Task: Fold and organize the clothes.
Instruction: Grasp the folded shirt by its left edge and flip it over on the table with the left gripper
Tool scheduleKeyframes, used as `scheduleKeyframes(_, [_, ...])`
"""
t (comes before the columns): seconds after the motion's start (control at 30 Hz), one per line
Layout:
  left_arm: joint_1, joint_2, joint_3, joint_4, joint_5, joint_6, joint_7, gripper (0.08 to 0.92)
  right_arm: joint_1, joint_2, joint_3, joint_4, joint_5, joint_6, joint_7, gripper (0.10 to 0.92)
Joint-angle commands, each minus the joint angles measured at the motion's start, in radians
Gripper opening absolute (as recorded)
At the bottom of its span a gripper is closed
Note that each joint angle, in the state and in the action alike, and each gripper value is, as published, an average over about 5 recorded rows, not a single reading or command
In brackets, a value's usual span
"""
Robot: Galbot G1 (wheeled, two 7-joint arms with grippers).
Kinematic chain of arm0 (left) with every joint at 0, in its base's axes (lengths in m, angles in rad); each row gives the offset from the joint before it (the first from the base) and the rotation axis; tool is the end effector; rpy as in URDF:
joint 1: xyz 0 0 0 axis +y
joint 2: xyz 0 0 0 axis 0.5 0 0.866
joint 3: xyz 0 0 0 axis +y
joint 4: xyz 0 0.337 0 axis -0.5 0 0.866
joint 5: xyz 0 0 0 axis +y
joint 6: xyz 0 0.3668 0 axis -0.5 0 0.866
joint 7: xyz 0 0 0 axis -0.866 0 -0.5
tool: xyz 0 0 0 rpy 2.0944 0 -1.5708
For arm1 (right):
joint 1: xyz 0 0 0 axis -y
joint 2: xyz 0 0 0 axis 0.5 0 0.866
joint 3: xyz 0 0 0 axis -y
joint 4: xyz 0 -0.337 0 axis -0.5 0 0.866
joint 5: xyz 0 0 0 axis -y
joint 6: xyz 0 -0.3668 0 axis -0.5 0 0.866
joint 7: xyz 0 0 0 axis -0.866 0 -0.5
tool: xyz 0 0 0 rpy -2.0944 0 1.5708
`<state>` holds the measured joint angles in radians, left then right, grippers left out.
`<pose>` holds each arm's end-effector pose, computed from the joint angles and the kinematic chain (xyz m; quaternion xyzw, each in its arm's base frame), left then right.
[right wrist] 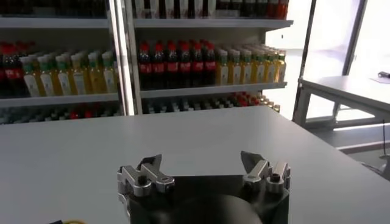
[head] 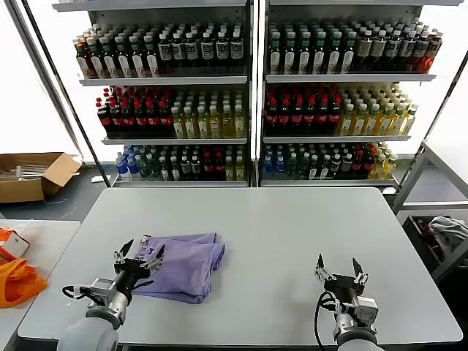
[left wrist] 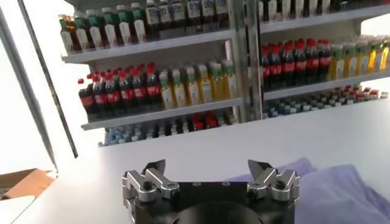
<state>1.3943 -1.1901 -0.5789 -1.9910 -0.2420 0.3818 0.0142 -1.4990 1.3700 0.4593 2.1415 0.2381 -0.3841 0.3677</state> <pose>0.2576 0.0868 -0.2709 -0.0438 -0.9843 -0.0731 0.1548 0.2160 -0.0083 -0.2604 -0.0912 -0.9849 -0.0031 0.1474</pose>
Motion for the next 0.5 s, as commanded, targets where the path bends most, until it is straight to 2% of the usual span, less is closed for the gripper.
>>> scheduleKeyframes(0.03, [-0.013,0.043,-0.062,0.086,-0.23,0.095,0.022,0.823,0.006,-0.002,-0.004,-0.007,0.0,0.001,0.001,0.823])
scheduleKeyframes(0.3, [-0.027,0.043,-0.075,0.106,-0.395,0.14,0.018,0.823,-0.013,-0.002,-0.002,0.0,-0.007,0.003,0.001,0.823])
scheduleKeyframes(0.5, [-0.038,0.034,-0.071,0.128,-0.419,0.152,0.021,0.822,-0.026,-0.003,-0.003,0.009,-0.012,0.002,0.0,0.823])
